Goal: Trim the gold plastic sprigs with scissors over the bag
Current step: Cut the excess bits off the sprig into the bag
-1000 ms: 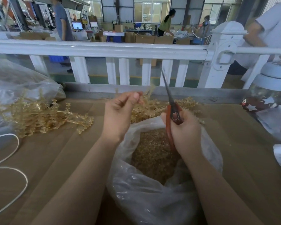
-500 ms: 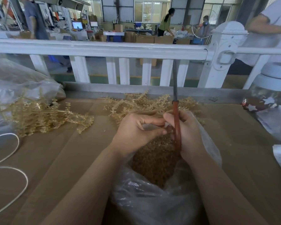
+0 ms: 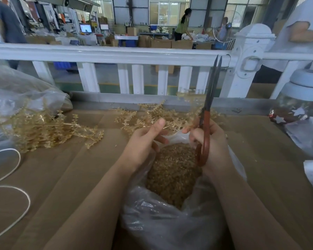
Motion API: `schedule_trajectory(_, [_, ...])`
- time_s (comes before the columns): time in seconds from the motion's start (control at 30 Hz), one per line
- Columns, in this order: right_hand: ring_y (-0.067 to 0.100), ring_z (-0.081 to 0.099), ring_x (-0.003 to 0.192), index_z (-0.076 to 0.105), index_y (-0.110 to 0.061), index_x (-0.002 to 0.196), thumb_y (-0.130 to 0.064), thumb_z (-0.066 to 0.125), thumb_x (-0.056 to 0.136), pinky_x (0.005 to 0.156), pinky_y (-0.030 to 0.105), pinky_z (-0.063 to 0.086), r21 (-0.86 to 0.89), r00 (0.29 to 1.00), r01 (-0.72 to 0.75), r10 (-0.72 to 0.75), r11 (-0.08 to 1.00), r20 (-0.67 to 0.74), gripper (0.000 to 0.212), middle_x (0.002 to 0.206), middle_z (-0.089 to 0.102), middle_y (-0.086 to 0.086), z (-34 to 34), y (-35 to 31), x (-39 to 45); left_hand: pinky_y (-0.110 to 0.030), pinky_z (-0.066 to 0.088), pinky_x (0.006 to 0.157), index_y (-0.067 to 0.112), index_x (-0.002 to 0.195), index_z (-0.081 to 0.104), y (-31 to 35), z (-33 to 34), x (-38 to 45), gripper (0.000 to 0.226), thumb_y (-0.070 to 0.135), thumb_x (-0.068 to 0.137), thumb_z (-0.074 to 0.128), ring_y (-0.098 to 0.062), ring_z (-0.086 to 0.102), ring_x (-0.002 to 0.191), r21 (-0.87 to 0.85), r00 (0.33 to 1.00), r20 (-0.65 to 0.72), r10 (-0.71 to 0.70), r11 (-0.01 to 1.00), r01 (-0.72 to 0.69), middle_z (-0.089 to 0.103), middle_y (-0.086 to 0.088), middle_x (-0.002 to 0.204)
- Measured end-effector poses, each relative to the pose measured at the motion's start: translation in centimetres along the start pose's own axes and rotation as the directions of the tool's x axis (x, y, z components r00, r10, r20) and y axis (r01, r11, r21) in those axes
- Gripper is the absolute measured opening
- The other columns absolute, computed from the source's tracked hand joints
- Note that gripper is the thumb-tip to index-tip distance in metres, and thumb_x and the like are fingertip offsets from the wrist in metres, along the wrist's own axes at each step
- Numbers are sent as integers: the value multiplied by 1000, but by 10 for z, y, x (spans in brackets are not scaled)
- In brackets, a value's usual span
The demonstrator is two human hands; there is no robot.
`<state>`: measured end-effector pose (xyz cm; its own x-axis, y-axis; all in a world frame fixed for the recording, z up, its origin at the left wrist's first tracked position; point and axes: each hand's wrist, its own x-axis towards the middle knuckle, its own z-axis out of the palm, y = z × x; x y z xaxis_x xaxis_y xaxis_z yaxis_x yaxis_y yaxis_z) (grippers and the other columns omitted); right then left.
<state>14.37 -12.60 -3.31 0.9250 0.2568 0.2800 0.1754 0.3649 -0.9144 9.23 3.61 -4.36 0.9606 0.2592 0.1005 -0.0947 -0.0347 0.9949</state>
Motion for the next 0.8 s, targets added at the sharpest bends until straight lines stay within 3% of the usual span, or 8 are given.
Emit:
schedule_trajectory(0.13, [0,57,51,65,-13,81,12,58,86,51,11,45,-202,1000,-9,10,979,7,27,65,66,-2,3,1,-3,-8,48,74,-3,105,70,-8,4,1,69,56,71,78,1,65,84,-175,983,88,161,974,-144,75,4,95])
schedule_trajectory(0.23, [5,63,60,69,-12,82,2,69,86,61,13,49,-321,999,20,-7,947,41,15,64,66,-7,6,1,-4,-49,49,102,6,120,67,-9,7,3,69,37,63,90,-40,63,111,-229,972,115,206,957,-176,67,-24,116])
schedule_trajectory(0.33, [-3,65,64,73,-7,91,-5,75,85,60,6,46,-374,994,62,-26,925,102,6,68,70,-11,5,0,-4,-68,41,103,4,116,67,-11,9,5,55,20,68,88,-55,54,112,-217,960,81,269,945,-246,62,-32,116])
schedule_trajectory(0.43, [2,64,65,71,-1,92,-4,73,88,63,13,48,-380,991,69,-21,922,130,6,68,68,-6,6,2,-4,-63,50,93,-2,100,70,-9,10,4,23,2,79,78,-48,64,93,-281,927,68,368,899,-336,67,-32,98])
schedule_trajectory(0.5, [5,65,70,71,-3,90,-9,76,86,68,16,51,-362,993,57,-14,931,120,8,70,68,-6,7,5,-3,-40,57,83,-4,93,72,-6,11,2,10,-6,83,72,-27,69,83,-253,896,-31,444,863,-436,73,-15,87])
schedule_trajectory(0.63, [6,67,72,70,-13,90,-36,80,78,70,18,53,-333,999,22,-5,943,52,28,74,70,-7,5,8,-2,-15,49,72,13,93,71,-1,4,2,22,-6,81,75,2,62,76,317,680,-255,687,724,-613,69,9,80])
schedule_trajectory(0.73, [3,58,54,68,-13,90,-48,79,70,50,13,45,-144,998,-47,53,988,38,42,69,67,-4,5,4,-2,-23,50,69,13,86,75,-2,-5,3,19,-4,79,76,-9,61,75,652,472,-163,866,454,-607,66,2,83])
schedule_trajectory(0.8, [7,51,51,70,-20,84,-46,79,76,44,16,40,-7,993,-87,88,996,84,29,70,65,2,3,0,-2,-30,52,65,7,82,78,-2,-9,4,7,1,82,74,-20,64,74,732,377,-58,925,296,-614,69,-5,83])
